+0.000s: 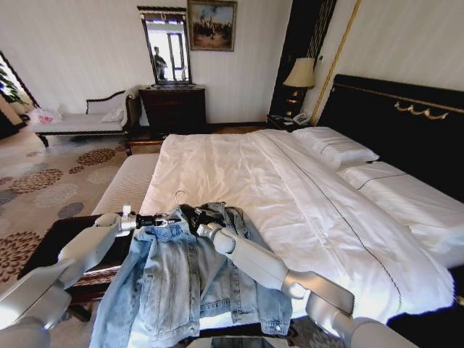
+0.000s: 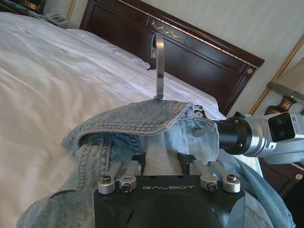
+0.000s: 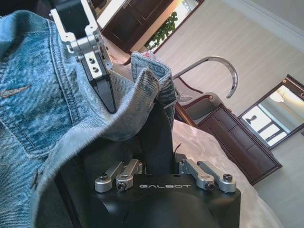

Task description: Pick up the clothes from the bed and hang them on the clothes hanger.

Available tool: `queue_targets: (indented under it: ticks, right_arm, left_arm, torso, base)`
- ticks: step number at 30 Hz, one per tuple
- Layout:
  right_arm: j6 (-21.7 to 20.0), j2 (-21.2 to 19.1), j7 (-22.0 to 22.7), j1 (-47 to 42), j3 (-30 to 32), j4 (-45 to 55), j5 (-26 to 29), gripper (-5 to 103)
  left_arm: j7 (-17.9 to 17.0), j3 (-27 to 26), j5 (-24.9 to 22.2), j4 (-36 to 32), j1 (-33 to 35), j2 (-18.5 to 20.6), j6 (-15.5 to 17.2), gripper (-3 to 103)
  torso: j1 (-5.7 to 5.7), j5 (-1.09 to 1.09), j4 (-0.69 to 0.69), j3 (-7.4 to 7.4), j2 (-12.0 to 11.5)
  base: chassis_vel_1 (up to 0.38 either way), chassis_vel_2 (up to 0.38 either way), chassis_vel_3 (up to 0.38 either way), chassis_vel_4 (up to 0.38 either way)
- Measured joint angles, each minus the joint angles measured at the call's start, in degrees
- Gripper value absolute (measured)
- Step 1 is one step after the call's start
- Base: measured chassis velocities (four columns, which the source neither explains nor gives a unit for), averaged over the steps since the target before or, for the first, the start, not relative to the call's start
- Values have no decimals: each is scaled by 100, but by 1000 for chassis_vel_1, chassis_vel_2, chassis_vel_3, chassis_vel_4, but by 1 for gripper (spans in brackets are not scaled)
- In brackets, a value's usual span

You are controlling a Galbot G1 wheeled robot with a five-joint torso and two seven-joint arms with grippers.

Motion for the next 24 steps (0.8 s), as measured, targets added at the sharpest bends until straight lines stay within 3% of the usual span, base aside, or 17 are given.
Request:
queue_targets:
  ticks: [3, 7, 16, 24]
  right_arm:
    - [-3, -31, 3, -12, 2, 61, 0, 27]
    - [-18, -34, 13, -12, 6, 87, 24, 27]
    - [-82, -37, 39, -12, -13, 157, 102, 28]
    - [-143, -127, 58, -50, -28, 316, 249, 28]
  left_arm:
    - [-102, -10, -9, -157, 68, 85, -111, 23]
    - [-157, -8, -63, -209, 97, 121, -316, 17]
    - [-283, -151, -140, -335, 283, 158, -740, 17]
    - [-347, -408, -113, -528, 502, 193, -925, 17]
  torso:
    - [0, 0, -1, 0, 0]
    - [0, 0, 0, 0, 0]
    - [0, 0, 0, 0, 0]
    - [0, 0, 0, 0, 0]
  base:
    - [0, 0, 0, 0]
    - [0, 0, 0, 0]
    - [0, 0, 0, 0]
    - [0, 0, 0, 0]
